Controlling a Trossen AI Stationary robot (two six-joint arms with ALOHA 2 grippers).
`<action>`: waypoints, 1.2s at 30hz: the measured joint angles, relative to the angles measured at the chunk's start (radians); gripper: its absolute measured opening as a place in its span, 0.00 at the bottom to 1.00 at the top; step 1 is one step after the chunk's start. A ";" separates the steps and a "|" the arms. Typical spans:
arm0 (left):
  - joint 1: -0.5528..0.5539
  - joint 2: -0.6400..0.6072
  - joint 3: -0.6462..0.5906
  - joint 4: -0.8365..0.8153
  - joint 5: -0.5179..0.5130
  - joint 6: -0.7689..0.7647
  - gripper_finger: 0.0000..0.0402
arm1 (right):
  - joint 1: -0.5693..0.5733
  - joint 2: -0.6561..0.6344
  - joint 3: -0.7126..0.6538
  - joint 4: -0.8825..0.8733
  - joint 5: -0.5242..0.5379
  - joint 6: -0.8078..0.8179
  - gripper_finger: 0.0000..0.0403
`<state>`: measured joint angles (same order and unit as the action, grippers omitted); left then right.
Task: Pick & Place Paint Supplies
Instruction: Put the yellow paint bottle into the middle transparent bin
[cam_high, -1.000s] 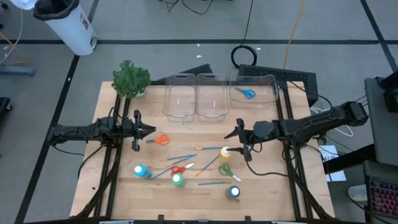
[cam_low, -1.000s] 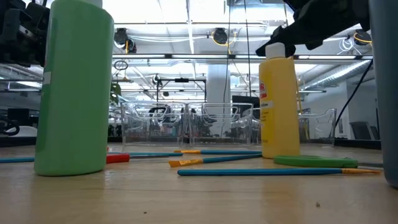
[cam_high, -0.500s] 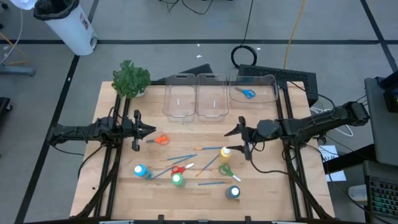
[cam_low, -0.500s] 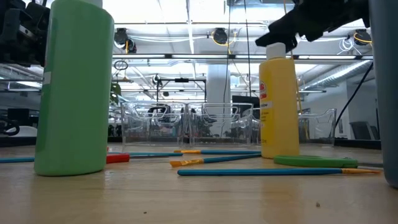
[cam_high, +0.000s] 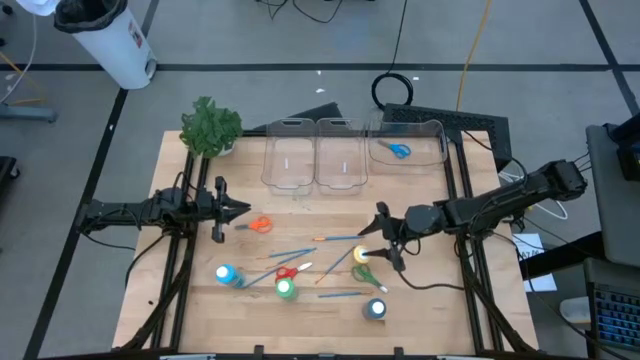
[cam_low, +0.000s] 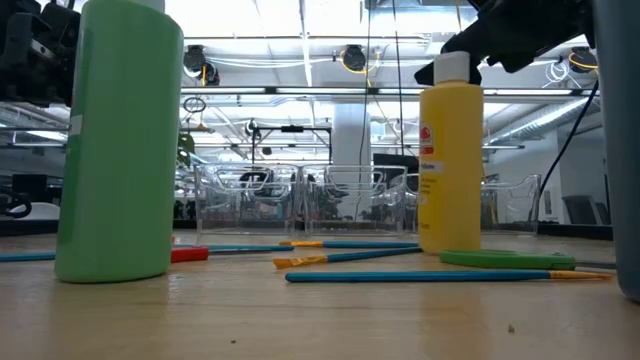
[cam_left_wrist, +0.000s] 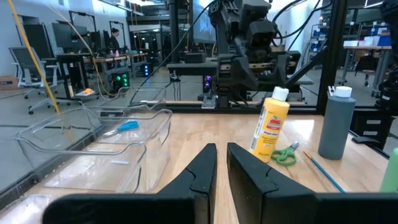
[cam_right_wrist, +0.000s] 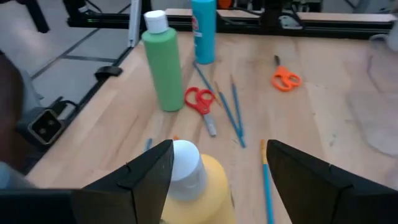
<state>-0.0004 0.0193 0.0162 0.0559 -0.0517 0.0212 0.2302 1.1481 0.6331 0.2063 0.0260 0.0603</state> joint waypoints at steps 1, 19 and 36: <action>0.000 0.000 0.000 0.000 0.000 0.000 0.12 | -0.004 0.000 0.000 0.002 0.001 -0.001 0.63; 0.000 0.000 0.000 0.000 0.000 0.000 0.12 | -0.041 -0.076 -0.003 -0.001 0.004 0.003 0.68; 0.000 0.000 0.000 0.000 0.000 0.000 0.12 | 0.007 0.018 -0.002 -0.037 0.022 0.005 0.71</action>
<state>-0.0005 0.0193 0.0158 0.0555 -0.0517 0.0215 0.2375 1.1664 0.6312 0.1693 0.0477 0.0656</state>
